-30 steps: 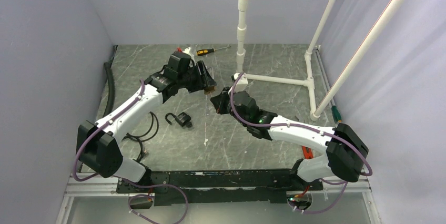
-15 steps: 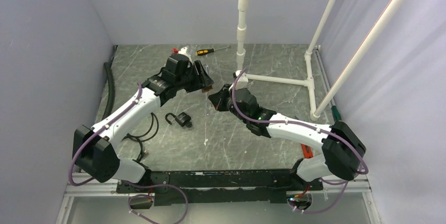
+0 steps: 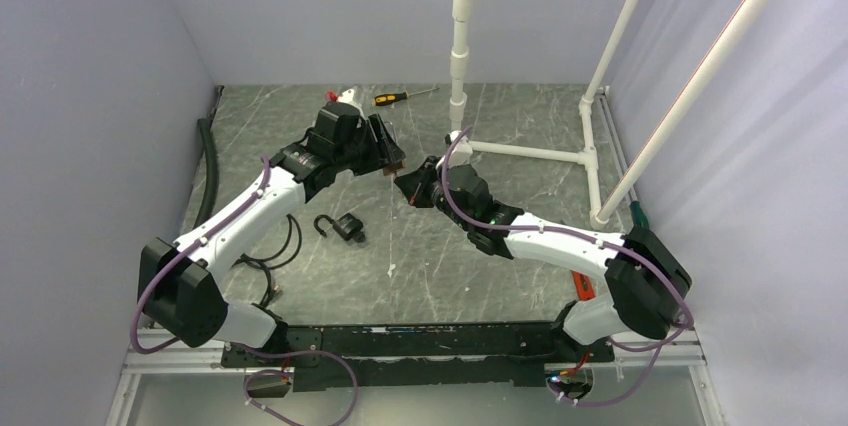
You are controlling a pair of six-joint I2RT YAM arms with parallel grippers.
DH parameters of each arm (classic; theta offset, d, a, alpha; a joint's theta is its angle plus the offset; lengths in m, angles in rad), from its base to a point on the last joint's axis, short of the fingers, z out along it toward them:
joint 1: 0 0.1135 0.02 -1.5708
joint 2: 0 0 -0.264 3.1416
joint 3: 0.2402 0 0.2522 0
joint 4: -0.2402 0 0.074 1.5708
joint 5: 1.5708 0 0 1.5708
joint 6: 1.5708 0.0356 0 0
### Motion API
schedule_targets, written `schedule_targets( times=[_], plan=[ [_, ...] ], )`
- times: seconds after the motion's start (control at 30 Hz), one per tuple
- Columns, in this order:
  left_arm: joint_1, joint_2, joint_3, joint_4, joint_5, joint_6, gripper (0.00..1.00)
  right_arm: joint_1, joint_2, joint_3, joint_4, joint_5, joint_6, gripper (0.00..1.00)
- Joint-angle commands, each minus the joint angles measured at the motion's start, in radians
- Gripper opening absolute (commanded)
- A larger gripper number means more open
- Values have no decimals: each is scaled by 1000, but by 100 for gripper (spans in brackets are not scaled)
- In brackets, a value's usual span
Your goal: Unlock with the key
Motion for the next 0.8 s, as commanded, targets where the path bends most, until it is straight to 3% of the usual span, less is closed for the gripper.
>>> schedule_targets(
  times=[0.0, 0.77],
  plan=[
    [-4, -63, 9, 31, 0, 0, 0, -24, 0, 21, 83, 34, 4, 0],
    [-5, -65, 7, 33, 2, -1, 0, -67, 42, 42, 133, 15, -6, 0]
  ],
)
